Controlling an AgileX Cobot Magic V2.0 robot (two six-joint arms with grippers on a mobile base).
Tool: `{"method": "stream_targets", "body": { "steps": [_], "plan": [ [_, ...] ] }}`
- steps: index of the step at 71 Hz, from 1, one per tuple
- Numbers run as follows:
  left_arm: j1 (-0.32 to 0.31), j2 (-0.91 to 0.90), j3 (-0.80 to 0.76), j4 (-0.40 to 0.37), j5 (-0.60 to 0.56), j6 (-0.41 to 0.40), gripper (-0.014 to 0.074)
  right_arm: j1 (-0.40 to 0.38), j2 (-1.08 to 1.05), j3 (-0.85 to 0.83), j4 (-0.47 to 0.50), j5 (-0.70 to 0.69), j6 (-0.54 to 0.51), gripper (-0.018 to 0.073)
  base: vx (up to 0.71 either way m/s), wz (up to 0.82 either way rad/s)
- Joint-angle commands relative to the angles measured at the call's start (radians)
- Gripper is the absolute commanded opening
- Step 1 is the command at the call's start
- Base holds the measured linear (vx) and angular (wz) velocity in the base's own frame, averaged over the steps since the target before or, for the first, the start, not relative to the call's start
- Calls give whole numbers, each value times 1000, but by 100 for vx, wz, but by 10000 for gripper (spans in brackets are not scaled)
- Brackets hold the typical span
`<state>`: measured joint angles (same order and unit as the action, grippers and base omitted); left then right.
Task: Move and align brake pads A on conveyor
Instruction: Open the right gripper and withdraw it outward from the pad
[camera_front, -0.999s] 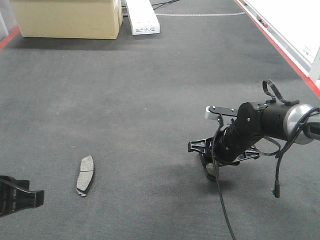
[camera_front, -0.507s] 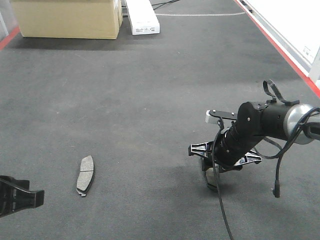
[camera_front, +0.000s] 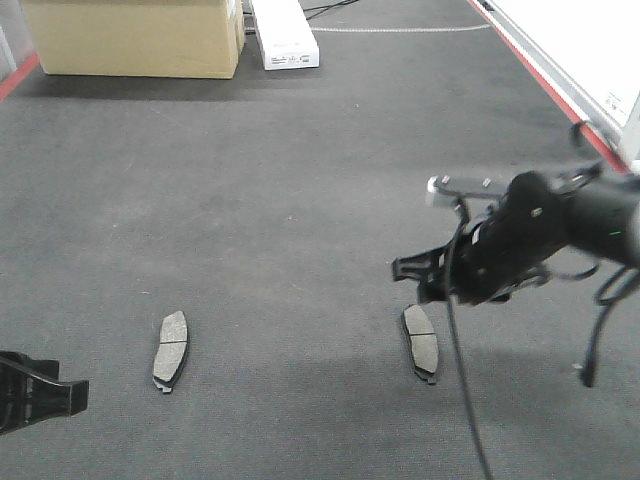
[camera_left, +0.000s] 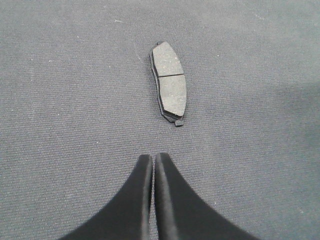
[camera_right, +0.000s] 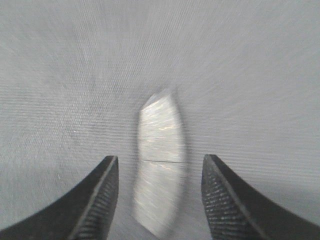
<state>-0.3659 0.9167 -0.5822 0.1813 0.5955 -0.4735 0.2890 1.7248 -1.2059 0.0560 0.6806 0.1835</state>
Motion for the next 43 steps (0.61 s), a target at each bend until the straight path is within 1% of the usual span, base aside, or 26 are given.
{"method": "stream_targets", "body": {
  "steps": [1, 7, 14, 31, 37, 40, 43],
  "plan": [
    [2, -14, -25, 3, -46, 0, -6, -2, -107, -26, -56, 14, -1, 356, 0, 0],
    [2, -14, -25, 3, -46, 0, -6, -2, -180, 4, -93, 16, -2, 327, 0, 0],
    [2, -14, -25, 3, -46, 0, -6, -2, -277, 94, -138, -27, 2, 274, 0, 0],
    [2, -14, -25, 3, -46, 0, -6, -2, -570, 341, -198, -216, 3, 88, 0, 0],
    [2, -14, -25, 3, -46, 0, -6, -2, -662, 405, -214, -254, 3, 14, 0, 0],
    [2, -14, -25, 3, -46, 0, -6, -2, -705, 436, -217, -265, 3, -11, 0, 0],
    [2, -14, -25, 3, -46, 0, -6, -2, -746, 466, -219, -277, 3, -11, 0, 0]
  ]
}}
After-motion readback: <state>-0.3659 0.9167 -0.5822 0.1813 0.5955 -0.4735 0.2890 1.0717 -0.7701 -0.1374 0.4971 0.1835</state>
